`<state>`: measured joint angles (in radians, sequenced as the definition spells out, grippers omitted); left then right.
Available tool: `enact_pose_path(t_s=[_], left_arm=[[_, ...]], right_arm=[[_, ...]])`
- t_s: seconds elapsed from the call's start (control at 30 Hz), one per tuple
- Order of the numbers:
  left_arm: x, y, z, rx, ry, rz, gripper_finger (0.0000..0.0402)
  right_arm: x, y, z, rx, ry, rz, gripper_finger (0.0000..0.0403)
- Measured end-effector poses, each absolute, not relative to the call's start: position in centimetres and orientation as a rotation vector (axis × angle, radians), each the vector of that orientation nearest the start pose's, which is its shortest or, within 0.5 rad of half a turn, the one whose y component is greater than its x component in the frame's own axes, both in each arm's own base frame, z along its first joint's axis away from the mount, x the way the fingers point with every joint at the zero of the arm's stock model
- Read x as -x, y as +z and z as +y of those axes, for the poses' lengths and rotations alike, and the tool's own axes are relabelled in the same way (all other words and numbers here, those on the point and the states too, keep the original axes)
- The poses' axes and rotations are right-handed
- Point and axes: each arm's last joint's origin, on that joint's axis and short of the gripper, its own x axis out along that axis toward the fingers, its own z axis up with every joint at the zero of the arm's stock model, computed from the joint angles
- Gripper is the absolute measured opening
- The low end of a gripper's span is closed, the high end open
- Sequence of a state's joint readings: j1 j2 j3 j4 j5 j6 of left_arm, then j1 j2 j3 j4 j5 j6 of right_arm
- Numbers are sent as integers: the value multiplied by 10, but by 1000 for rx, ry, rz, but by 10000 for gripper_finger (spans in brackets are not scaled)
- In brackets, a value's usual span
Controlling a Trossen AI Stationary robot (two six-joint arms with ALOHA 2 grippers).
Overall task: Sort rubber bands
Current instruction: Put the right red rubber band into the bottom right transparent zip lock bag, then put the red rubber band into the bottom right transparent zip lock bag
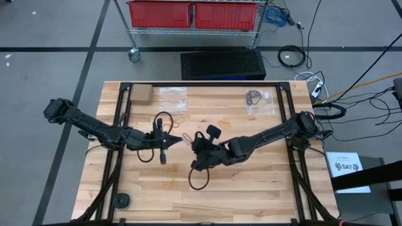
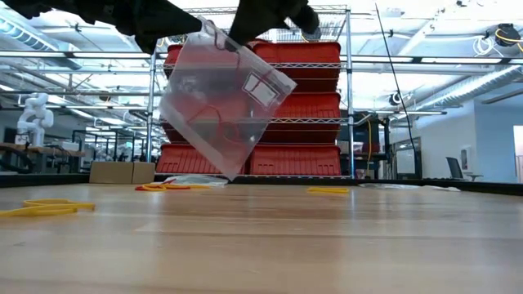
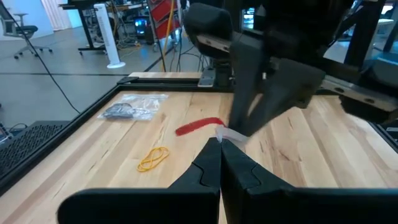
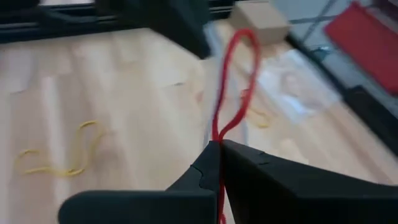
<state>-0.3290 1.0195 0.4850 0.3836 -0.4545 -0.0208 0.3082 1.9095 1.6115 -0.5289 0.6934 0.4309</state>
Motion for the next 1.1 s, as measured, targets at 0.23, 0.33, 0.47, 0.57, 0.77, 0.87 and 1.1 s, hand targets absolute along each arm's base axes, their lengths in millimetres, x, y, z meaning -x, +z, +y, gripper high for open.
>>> enact_pose_path(t_s=[0.23,0.33,0.47,0.57,0.77,0.87,1.1], left_arm=[[-208,241,-58,-35,126,138,0],[-208,241,-58,-34,126,138,0],[-208,241,-58,-33,117,138,0],[-208,241,-58,-32,117,138,0],[-208,241,-58,-27,117,137,0],[-208,241,-58,-27,117,138,0],[-208,241,-58,-25,117,137,0]], right_arm=[[-412,271,93,-33,-458,672,0],[-413,270,85,-43,-463,684,0],[-417,268,69,-133,-359,741,9],[-419,268,61,-171,-300,764,27],[-420,267,58,-180,-206,791,92],[-420,269,58,-186,-190,792,128],[-406,295,56,-175,-171,742,171]])
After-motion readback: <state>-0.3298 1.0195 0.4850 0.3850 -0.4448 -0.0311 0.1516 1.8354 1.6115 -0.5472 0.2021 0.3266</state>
